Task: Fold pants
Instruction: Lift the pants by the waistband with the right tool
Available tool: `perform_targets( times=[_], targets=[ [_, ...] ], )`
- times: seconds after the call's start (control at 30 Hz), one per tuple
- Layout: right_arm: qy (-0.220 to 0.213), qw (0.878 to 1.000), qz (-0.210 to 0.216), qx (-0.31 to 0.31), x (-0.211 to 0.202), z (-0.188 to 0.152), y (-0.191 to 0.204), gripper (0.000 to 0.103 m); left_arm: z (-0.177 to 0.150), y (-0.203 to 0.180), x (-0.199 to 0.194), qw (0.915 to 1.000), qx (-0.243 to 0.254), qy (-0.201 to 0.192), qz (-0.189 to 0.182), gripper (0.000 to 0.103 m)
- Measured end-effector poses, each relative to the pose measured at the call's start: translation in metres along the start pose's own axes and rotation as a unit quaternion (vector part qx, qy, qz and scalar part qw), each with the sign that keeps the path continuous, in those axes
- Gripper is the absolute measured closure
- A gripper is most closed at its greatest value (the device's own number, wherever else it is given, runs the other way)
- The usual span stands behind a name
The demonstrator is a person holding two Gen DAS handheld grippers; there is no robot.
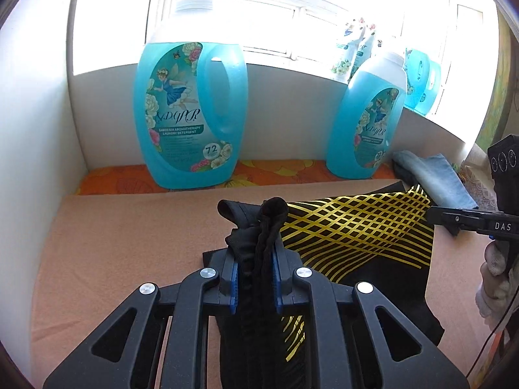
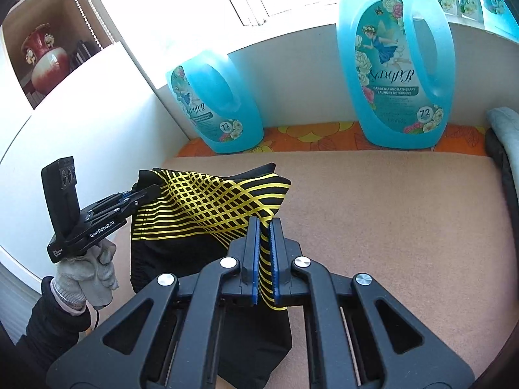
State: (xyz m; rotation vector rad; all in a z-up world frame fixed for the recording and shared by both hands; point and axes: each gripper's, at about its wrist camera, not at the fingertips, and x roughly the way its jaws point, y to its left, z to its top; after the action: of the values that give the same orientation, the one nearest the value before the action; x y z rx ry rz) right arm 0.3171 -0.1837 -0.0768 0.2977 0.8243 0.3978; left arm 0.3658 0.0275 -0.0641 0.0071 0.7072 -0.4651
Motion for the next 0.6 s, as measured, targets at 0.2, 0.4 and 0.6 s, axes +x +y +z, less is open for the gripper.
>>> perform_targets(
  times=[0.2, 0.4, 0.6],
  targets=[
    [0.060, 0.996, -0.017, 0.058, 0.052, -0.004, -0.045, 0.071, -0.005, 0.016, 0.048, 0.9982, -0.024, 0.053, 0.011, 0.089],
    [0.062, 0.995, 0.008, 0.076, 0.078, 0.001, -0.063, 0.039, -0.012, 0.033, 0.079, 0.9949, -0.048, 0.087, 0.011, 0.086],
    [0.064, 0.997, 0.019, 0.045, 0.091, 0.004, -0.050, 0.047, -0.011, 0.033, 0.081, 0.9944, -0.020, 0.093, 0.047, 0.051]
  ],
)
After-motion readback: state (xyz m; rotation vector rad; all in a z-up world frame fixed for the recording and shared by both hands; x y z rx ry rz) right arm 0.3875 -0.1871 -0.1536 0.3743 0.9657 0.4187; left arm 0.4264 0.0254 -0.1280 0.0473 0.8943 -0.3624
